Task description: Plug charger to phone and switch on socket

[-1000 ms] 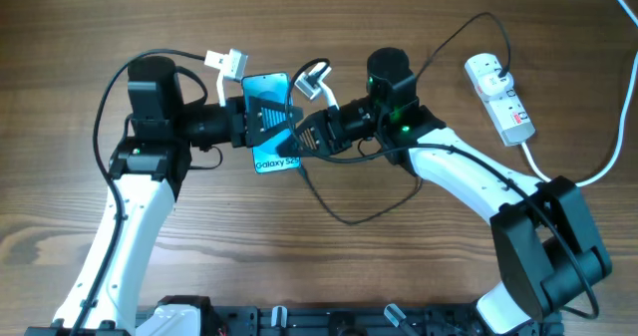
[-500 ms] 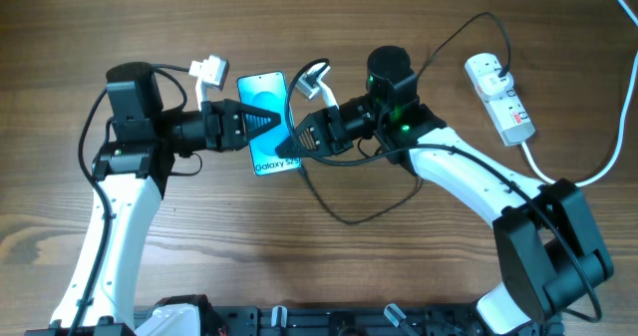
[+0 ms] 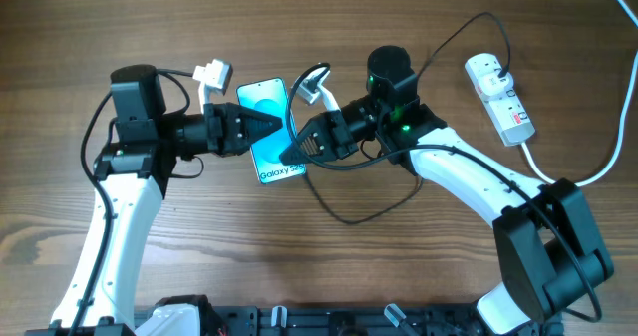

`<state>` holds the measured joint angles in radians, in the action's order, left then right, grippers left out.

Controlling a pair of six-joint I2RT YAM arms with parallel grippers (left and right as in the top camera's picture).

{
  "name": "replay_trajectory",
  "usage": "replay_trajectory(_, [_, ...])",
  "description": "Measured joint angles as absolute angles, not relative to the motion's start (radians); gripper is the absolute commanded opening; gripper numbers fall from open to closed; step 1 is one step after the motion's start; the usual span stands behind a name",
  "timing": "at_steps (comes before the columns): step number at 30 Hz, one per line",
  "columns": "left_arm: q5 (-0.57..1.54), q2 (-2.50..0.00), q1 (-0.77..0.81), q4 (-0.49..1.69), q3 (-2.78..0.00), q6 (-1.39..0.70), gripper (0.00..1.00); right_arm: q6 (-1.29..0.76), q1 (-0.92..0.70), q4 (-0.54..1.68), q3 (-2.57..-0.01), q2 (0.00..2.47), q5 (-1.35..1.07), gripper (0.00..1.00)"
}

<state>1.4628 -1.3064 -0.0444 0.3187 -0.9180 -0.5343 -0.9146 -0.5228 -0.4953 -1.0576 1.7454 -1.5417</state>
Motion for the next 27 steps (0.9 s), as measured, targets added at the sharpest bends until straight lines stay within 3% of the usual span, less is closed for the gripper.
replay_trajectory(16, [1.351, -1.306, 0.012, 0.333, -0.918, -0.533, 0.17, -0.962, -0.522, -0.491, -1.057, 1.745, -1.544, 0.04])
replay_trajectory(24, [1.351, -1.306, 0.006, 0.321, -0.918, -0.505, 0.04, -0.984, -0.522, -0.487, -1.057, 1.745, -1.539, 0.04])
replay_trajectory(25, [1.351, -1.306, 0.006, 0.321, -0.918, -0.503, 0.04, -0.984, -0.522, -0.487, -1.057, 1.745, -1.539, 0.06])
replay_trajectory(27, [1.351, -1.306, 0.006, 0.321, -0.918, -0.498, 0.04, -0.984, -0.522, -0.488, -1.057, 1.745, -1.536, 0.26])
